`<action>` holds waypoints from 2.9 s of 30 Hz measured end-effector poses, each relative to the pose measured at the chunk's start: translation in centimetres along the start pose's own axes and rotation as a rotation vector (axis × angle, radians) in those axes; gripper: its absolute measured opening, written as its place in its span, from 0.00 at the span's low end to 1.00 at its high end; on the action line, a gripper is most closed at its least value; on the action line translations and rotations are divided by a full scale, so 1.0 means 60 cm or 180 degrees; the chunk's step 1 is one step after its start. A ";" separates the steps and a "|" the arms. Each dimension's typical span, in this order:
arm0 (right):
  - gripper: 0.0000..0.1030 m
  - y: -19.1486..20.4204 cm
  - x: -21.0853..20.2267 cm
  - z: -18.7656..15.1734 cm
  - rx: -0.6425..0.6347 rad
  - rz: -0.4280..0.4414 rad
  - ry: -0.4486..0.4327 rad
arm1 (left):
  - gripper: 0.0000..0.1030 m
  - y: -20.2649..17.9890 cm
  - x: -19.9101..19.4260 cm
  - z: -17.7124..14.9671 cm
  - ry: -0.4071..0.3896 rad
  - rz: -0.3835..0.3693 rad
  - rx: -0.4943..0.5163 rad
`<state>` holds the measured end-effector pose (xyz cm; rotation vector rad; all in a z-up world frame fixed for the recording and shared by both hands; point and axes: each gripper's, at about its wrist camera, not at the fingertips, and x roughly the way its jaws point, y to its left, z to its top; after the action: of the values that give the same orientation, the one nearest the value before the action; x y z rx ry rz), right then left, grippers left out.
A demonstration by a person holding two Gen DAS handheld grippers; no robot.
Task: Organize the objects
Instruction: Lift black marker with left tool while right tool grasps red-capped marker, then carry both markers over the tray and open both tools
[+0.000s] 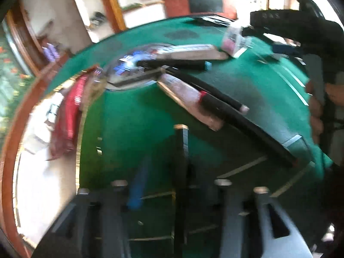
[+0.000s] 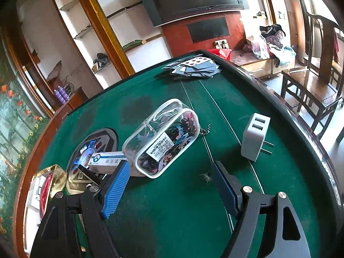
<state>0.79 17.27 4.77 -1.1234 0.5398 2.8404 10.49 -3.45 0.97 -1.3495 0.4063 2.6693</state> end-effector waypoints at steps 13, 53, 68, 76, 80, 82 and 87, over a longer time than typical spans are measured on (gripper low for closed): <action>0.79 0.032 -0.079 -0.058 -0.0201 0.0608 0.0401 | 0.15 0.070 -0.026 -0.041 0.0038 -0.0698 -0.0460; 0.16 0.141 -0.089 -0.196 -0.0769 0.0489 0.0921 | 0.14 0.078 -0.098 -0.056 -0.0342 -0.1084 -0.0433; 0.16 0.170 -0.130 -0.167 -0.0263 0.1351 0.0856 | 0.14 0.250 -0.200 -0.037 -0.1208 -0.1367 -0.0831; 0.16 0.254 -0.118 -0.147 -0.0389 0.1577 0.0939 | 0.14 0.345 -0.214 -0.062 -0.1345 -0.1083 -0.1019; 0.16 0.323 -0.095 -0.142 -0.0519 0.1720 0.1019 | 0.14 0.395 -0.177 -0.066 -0.1066 -0.0822 -0.1090; 0.16 0.353 -0.079 -0.143 -0.0552 0.1756 0.1088 | 0.14 0.420 -0.152 -0.067 -0.0904 -0.0757 -0.1162; 0.16 0.423 -0.021 -0.158 -0.0532 0.1829 0.1415 | 0.16 0.472 -0.087 -0.050 -0.0486 -0.0558 -0.1344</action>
<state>3.83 -9.58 6.91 -1.9321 0.7640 3.1377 9.43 -31.37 8.66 -1.1888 -0.2960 2.7768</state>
